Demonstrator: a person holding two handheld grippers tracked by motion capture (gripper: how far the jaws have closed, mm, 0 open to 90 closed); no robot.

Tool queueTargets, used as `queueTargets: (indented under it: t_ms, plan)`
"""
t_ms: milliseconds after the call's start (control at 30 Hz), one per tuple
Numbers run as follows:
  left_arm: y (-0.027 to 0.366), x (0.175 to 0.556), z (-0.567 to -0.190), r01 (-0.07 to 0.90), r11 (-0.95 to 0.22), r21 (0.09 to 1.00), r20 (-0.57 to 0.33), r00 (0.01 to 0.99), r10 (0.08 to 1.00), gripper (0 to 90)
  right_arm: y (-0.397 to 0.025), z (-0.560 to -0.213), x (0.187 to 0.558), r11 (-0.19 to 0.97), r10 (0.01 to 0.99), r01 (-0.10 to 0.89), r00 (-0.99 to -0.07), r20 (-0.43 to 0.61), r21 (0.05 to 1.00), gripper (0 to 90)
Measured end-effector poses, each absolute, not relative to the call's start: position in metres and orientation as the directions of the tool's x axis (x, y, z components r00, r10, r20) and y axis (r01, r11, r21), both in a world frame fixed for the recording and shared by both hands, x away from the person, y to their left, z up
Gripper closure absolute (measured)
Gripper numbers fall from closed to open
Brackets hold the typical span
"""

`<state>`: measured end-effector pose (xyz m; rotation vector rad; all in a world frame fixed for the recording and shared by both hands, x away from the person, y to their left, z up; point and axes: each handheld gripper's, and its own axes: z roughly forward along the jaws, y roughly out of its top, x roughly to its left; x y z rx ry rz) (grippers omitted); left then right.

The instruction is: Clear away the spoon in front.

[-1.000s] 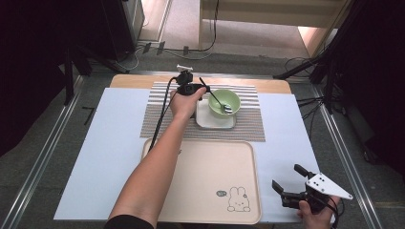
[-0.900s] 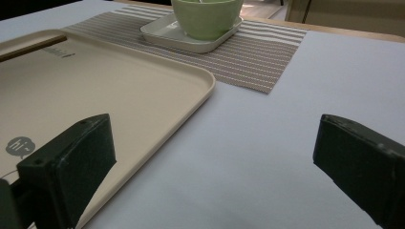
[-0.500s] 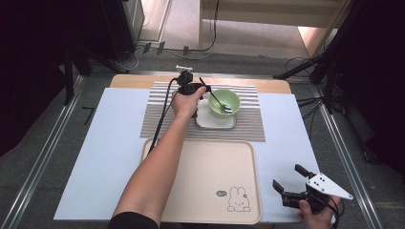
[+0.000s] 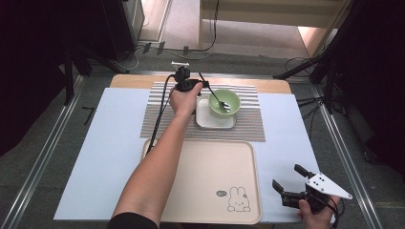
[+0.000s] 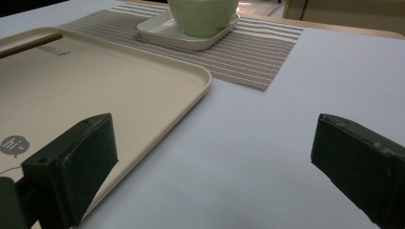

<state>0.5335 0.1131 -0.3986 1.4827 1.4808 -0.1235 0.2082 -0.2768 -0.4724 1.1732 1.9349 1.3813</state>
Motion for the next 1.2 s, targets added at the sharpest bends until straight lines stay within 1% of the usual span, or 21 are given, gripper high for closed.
queueTargets:
  t_ms: [133,333,500,600,1100,1200]
  plan:
    - [0.116,0.529,-0.390,0.803,0.237,0.546,-0.683,0.263,0.681,90.0,-0.276,-0.473,0.209,0.121,0.852,0.360,-0.516,0.089,0.925,2.0]
    - [0.123,0.522,-0.382,0.802,0.217,0.556,-0.675,0.282,0.682,90.0,-0.274,-0.472,0.209,0.127,0.850,0.360,-0.520,0.086,0.924,2.0]
    - [0.132,0.517,-0.379,0.805,0.216,0.553,-0.685,0.291,0.668,90.0,-0.273,-0.473,0.209,0.129,0.852,0.362,-0.517,0.084,0.923,2.0]
    - [0.137,0.512,-0.377,0.809,0.225,0.543,-0.708,0.296,0.641,90.0,-0.273,-0.473,0.209,0.132,0.851,0.362,-0.519,0.082,0.923,2.0]
    - [0.156,0.489,-0.367,0.804,0.206,0.558,-0.699,0.321,0.639,90.0,-0.270,-0.471,0.208,0.140,0.850,0.358,-0.522,0.074,0.923,2.1]
    - [0.160,0.483,-0.367,0.808,0.211,0.550,-0.716,0.326,0.617,90.0,-0.271,-0.471,0.208,0.139,0.850,0.357,-0.521,0.073,0.923,2.1]
